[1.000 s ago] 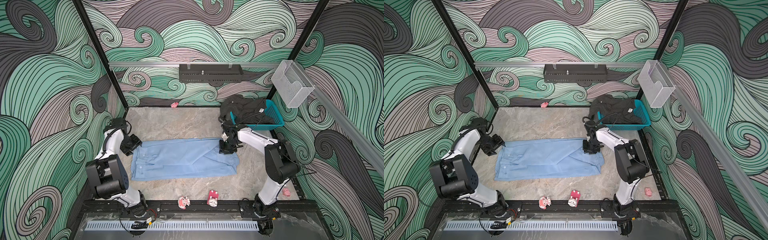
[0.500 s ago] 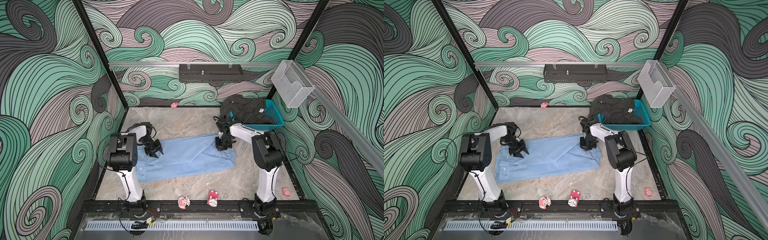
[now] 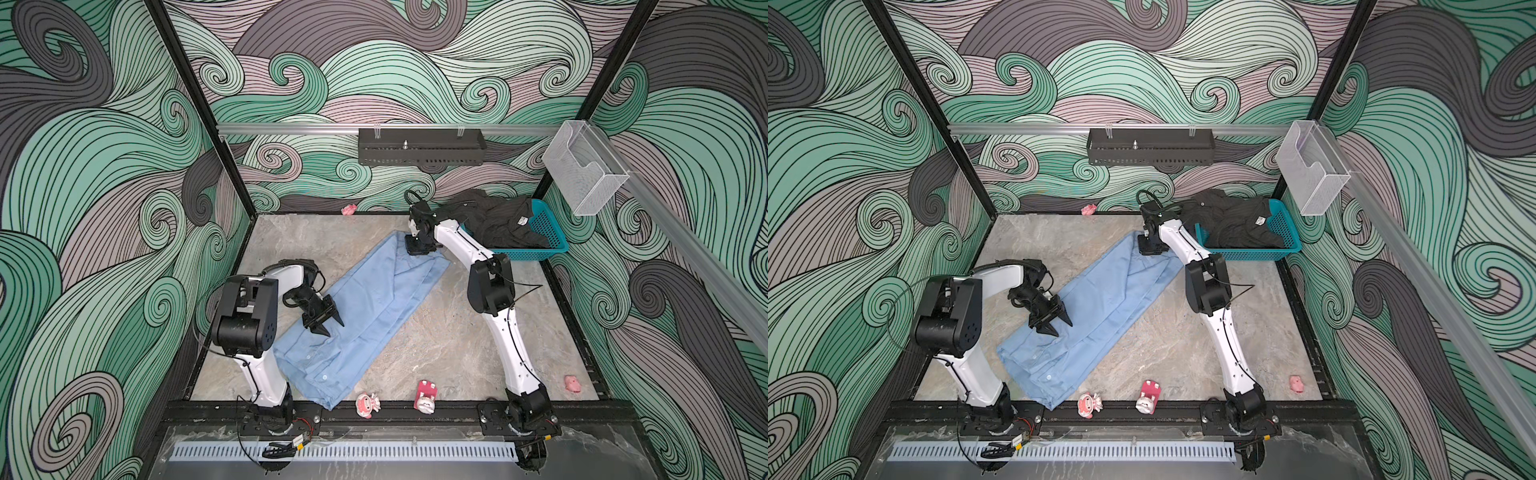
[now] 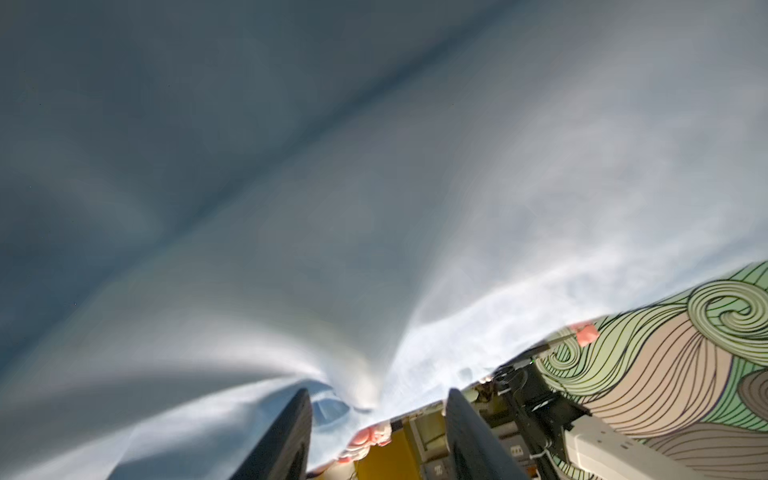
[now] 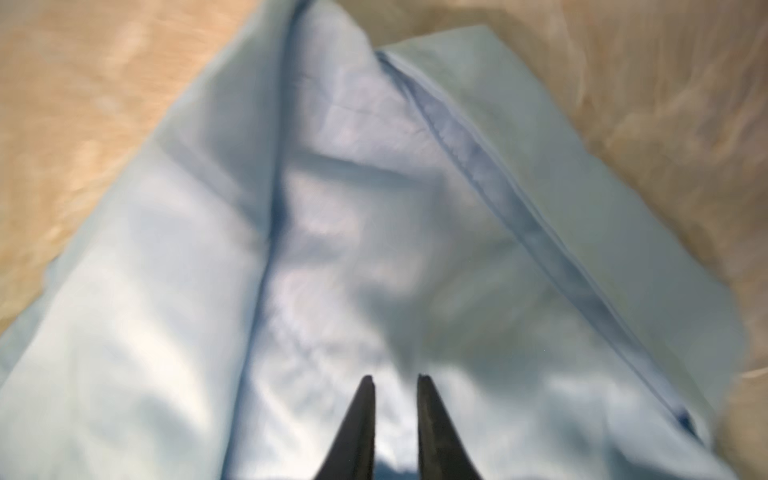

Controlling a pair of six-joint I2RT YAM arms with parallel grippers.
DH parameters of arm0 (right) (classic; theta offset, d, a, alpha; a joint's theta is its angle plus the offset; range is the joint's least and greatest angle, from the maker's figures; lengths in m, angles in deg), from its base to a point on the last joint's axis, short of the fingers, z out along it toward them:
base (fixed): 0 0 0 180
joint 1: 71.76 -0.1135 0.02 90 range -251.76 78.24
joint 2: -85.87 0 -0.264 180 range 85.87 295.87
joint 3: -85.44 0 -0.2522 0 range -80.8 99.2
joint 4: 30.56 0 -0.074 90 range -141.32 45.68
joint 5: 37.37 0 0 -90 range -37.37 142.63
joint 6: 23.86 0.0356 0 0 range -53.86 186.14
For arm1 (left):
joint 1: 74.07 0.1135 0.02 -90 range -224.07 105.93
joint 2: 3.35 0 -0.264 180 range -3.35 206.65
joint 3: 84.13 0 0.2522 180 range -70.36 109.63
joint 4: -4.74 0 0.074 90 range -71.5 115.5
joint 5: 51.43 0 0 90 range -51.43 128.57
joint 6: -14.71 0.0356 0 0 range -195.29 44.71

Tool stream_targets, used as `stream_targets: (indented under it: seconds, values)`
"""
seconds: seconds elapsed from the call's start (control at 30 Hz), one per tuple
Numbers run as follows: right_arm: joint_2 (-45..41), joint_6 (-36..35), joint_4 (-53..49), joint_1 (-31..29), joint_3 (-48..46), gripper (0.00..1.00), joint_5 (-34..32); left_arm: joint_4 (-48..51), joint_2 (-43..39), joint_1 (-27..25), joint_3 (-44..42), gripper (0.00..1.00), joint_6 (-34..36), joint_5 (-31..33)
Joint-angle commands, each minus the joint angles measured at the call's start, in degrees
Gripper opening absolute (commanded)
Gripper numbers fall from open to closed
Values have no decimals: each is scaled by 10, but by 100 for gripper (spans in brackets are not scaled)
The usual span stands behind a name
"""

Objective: Fold and stack the long sleeve shirts

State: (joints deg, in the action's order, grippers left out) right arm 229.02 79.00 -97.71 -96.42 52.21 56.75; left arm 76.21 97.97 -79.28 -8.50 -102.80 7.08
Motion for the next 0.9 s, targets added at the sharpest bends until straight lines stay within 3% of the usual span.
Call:
stream_targets:
  seconds: [0.0,0.17,0.4,0.6,0.87]
  values:
    - [-111,1,-28,-28,-30,34,-26,67,-58,7,102,61,17,59]
    - [-251,97,14,-50,-248,42,-5,154,-9,22,179,64,62,165]
    - [-318,227,155,-85,-503,43,70,158,41,27,153,66,92,194]
    - [-270,266,204,-98,-544,43,105,138,75,27,116,66,97,180]
    - [-167,224,178,-58,-436,41,109,89,120,7,62,57,87,133]
